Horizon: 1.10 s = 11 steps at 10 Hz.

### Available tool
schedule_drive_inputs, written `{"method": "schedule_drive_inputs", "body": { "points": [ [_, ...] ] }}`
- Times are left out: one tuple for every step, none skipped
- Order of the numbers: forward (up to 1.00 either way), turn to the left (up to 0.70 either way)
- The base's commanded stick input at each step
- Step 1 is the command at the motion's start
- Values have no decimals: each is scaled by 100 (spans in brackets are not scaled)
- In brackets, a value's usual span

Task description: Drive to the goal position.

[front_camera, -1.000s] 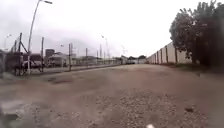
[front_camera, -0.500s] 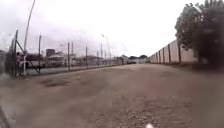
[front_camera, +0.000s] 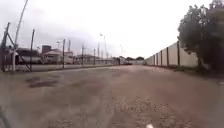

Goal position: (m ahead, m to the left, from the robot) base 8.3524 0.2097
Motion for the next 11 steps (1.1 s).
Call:
{"method": "schedule_drive_inputs", "body": {
  "points": [
    [100,0],
    [100,0],
    [100,0],
    [100,0],
    [100,-28],
    [100,-5],
    [100,0],
    [100,0],
    [100,0],
    [100,0],
    [100,0]
  ]
}}
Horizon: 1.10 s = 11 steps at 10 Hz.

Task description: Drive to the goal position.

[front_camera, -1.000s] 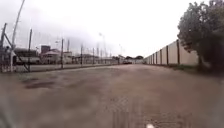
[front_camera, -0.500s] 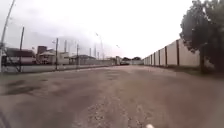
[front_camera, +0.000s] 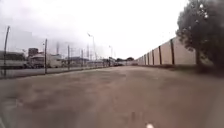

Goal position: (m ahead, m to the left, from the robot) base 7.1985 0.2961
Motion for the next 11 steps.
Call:
{"method": "schedule_drive_inputs", "body": {
  "points": [
    [100,0],
    [100,0],
    [100,0],
    [100,0],
    [100,0],
    [100,0],
    [100,0],
    [100,0],
    [100,0],
    [100,0],
    [100,0]
  ]
}}
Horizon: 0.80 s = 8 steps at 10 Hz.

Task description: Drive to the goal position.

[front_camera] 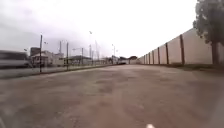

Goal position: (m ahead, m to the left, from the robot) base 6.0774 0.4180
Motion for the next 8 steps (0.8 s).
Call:
{"method": "schedule_drive_inputs", "body": {
  "points": [
    [100,0],
    [100,0],
    [100,0],
    [100,0],
    [100,0],
    [100,0],
    [100,0],
    [100,0]
  ]
}}
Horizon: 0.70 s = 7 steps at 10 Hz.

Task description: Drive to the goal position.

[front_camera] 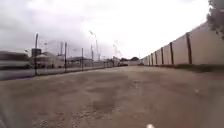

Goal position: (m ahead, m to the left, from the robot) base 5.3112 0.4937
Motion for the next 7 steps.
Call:
{"method": "schedule_drive_inputs", "body": {
  "points": [
    [100,0],
    [100,0],
    [100,0],
    [100,0],
    [100,0],
    [100,0],
    [100,0]
  ]
}}
